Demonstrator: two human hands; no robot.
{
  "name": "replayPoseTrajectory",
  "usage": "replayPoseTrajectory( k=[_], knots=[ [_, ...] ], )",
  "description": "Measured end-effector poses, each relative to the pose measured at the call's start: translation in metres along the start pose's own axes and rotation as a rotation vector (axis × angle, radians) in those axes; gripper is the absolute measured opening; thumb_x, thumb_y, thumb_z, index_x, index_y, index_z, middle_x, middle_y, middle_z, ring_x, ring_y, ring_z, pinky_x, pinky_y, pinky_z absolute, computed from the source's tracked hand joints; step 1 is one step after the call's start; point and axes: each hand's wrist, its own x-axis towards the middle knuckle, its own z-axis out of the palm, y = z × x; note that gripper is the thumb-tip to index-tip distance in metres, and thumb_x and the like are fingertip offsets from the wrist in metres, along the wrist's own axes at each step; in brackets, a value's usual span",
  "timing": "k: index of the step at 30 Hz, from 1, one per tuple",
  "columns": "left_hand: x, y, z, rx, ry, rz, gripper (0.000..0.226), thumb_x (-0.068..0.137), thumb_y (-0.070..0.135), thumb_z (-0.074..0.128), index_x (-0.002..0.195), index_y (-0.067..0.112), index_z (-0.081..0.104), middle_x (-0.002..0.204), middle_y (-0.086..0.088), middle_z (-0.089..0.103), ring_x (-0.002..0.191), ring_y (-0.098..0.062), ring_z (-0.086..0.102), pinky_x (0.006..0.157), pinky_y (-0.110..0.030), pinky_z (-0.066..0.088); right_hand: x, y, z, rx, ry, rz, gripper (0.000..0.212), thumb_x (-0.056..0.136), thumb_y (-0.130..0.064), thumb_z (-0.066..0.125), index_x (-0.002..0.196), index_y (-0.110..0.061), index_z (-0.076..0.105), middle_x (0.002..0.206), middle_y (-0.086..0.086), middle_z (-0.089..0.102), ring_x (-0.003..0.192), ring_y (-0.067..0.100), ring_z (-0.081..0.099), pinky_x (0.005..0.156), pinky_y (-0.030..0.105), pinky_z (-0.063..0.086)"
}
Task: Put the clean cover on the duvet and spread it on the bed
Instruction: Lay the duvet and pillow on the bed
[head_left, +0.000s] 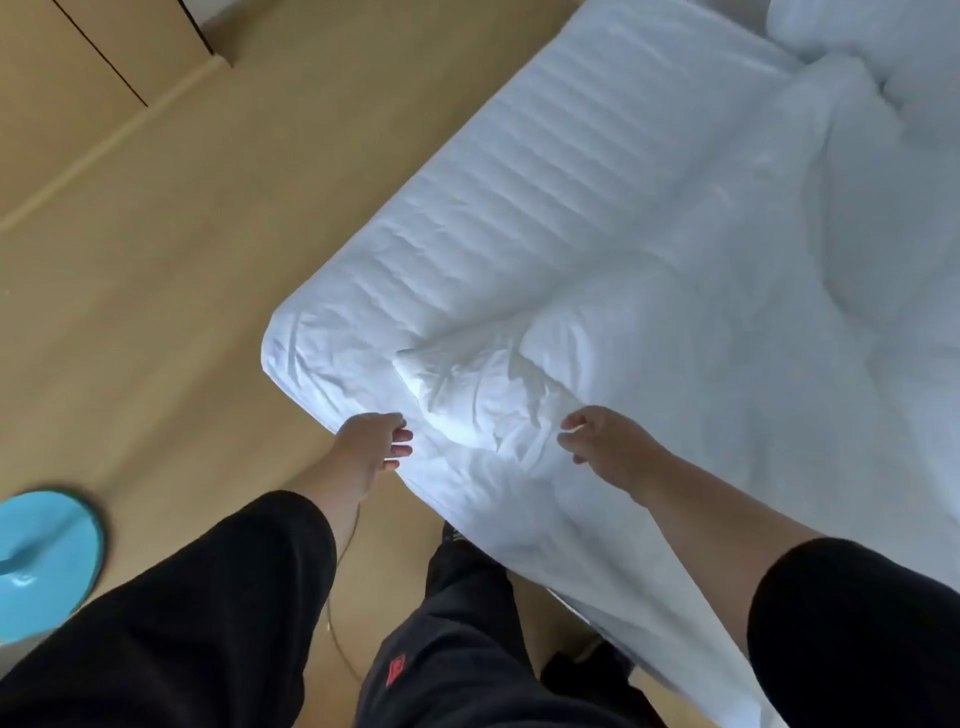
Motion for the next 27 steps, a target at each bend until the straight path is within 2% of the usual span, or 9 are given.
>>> replayPoseTrajectory(
  k=[6, 9, 11, 13, 15, 20, 22, 25, 27],
  knots=[
    [0.073, -0.004, 0.032, -0.386, -0.107, -0.236, 0.052, 0.095, 0.035, 0.066, 0.141, 0.017, 0.051, 0.144, -0.005, 0.052, 0.123, -0.023, 0.058, 0.105, -0.046, 0.040, 0.038, -0.022, 0.028, -0.014, -0.046, 0.054, 0.021, 0.089, -0.035, 0.066, 0.109, -0.030, 0.063, 0.097, -0.002, 0.070, 0.086, 0.013, 0.066, 0.065, 0.025, 0.042],
    [0.096, -0.003, 0.046, -0.557, -0.167, -0.359, 0.068, 0.088, 0.044, 0.070, 0.145, 0.018, 0.043, 0.137, -0.006, 0.060, 0.115, -0.023, 0.066, 0.118, -0.056, 0.022, 0.040, -0.011, 0.031, 0.051, -0.034, 0.136, 0.014, 0.089, -0.037, 0.066, 0.102, -0.032, 0.064, 0.095, -0.002, 0.071, 0.074, 0.006, 0.066, 0.059, 0.022, 0.042],
    [0.092, 0.004, 0.056, -0.496, -0.155, -0.377, 0.048, 0.085, 0.042, 0.075, 0.125, 0.023, 0.057, 0.118, -0.001, 0.068, 0.102, -0.020, 0.068, 0.111, -0.048, 0.037, 0.033, -0.003, 0.027, 0.062, -0.005, 0.160, 0.013, 0.088, -0.038, 0.068, 0.100, -0.033, 0.064, 0.094, -0.003, 0.071, 0.071, 0.003, 0.065, 0.059, 0.021, 0.043],
    [0.072, 0.019, 0.071, -0.242, -0.111, -0.229, 0.017, 0.090, 0.030, 0.068, 0.105, 0.023, 0.065, 0.101, 0.002, 0.067, 0.089, -0.022, 0.063, 0.082, -0.033, 0.052, 0.021, 0.004, 0.020, 0.087, 0.016, 0.174, 0.015, 0.088, -0.040, 0.069, 0.101, -0.033, 0.064, 0.096, -0.003, 0.071, 0.077, 0.004, 0.068, 0.064, 0.024, 0.049],
    [0.038, 0.032, 0.090, -0.053, -0.101, 0.088, 0.010, 0.088, 0.022, 0.062, 0.095, 0.016, 0.065, 0.087, 0.000, 0.065, 0.084, -0.026, 0.060, 0.064, -0.030, 0.048, 0.005, 0.002, 0.008, 0.171, 0.037, 0.154, 0.024, 0.088, -0.044, 0.070, 0.108, -0.032, 0.063, 0.105, -0.004, 0.070, 0.092, 0.010, 0.069, 0.081, 0.031, 0.056],
    [-0.103, 0.032, 0.136, 0.469, -0.524, 0.872, 0.030, 0.082, 0.043, 0.054, 0.090, 0.017, 0.067, 0.081, 0.007, 0.069, 0.077, -0.004, 0.064, 0.063, -0.015, 0.047, -0.058, -0.034, -0.046, 0.523, 0.130, -0.031, 0.060, 0.075, -0.060, 0.077, 0.121, -0.025, 0.061, 0.109, 0.003, 0.073, 0.101, 0.019, 0.071, 0.096, 0.043, 0.056],
    [-0.135, 0.025, 0.146, 0.584, -0.629, 1.083, 0.024, 0.086, 0.027, 0.057, 0.077, 0.005, 0.060, 0.070, -0.001, 0.061, 0.069, -0.008, 0.058, 0.063, -0.018, 0.042, -0.091, -0.038, -0.064, 0.424, 0.073, -0.099, 0.066, 0.064, -0.067, 0.078, 0.116, -0.030, 0.061, 0.108, 0.004, 0.071, 0.100, 0.015, 0.070, 0.094, 0.042, 0.057],
    [-0.155, 0.024, 0.148, 0.740, -0.738, 1.114, 0.029, 0.092, 0.020, 0.061, 0.071, 0.002, 0.053, 0.063, 0.002, 0.049, 0.064, -0.003, 0.049, 0.064, -0.014, 0.036, -0.128, -0.033, -0.075, -0.012, 0.143, -0.026, 0.070, 0.066, -0.064, 0.073, 0.127, -0.040, 0.046, 0.109, -0.011, 0.064, 0.095, 0.008, 0.063, 0.075, 0.029, 0.053],
    [-0.162, 0.024, 0.149, 0.823, -0.837, 1.005, 0.020, 0.092, 0.035, 0.059, 0.086, 0.016, 0.058, 0.078, 0.010, 0.058, 0.077, -0.004, 0.055, 0.071, -0.017, 0.044, -0.137, -0.023, -0.077, -0.111, 0.306, -0.002, 0.043, 0.082, -0.037, 0.063, 0.123, -0.029, 0.052, 0.100, -0.011, 0.064, 0.087, 0.010, 0.062, 0.069, 0.028, 0.051]
  ],
)
